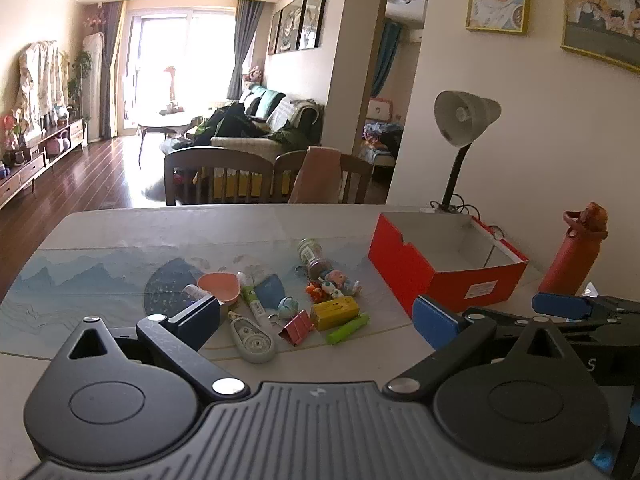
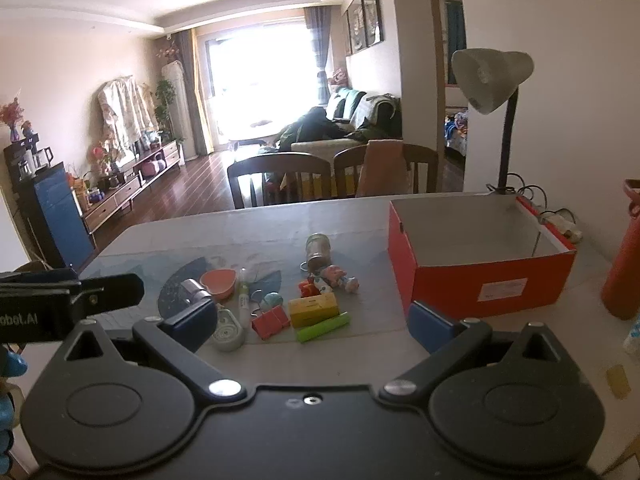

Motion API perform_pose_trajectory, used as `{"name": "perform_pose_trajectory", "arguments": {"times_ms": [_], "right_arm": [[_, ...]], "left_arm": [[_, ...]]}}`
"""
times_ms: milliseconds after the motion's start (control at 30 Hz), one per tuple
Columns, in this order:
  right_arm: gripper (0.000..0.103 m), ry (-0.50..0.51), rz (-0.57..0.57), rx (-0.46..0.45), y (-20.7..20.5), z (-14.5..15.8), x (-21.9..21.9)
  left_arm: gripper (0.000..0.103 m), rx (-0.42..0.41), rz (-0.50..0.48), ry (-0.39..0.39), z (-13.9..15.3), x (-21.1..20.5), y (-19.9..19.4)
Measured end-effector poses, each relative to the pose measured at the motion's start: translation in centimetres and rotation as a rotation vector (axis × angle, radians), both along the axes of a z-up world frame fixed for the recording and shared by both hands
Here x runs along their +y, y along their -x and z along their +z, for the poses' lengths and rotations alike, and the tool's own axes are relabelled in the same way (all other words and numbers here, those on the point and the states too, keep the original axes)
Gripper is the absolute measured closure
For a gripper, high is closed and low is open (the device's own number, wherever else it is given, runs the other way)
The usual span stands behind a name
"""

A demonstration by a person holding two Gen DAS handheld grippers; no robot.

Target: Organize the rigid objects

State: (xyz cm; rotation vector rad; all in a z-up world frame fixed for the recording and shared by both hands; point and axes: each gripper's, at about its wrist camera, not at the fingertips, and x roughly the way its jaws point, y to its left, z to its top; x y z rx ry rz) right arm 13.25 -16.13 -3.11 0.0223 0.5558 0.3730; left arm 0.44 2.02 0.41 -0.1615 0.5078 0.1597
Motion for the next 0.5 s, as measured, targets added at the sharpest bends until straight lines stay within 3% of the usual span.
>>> {"name": "perform_pose_trajectory", "arguments": {"times_ms": [233, 500], "right_arm": [[0.002, 0.031, 0.056, 0.031, -3.2, -1.6, 0.4], [0.002, 0.056, 0.119, 0.094, -7.9, -3.9, 1.2]], "left_arm": [[0.0, 0.042, 0.056, 0.01, -1.0, 1.3, -3.1], [0.0, 0.131, 0.136, -0.001, -4.6, 3.3, -7.3]]}}
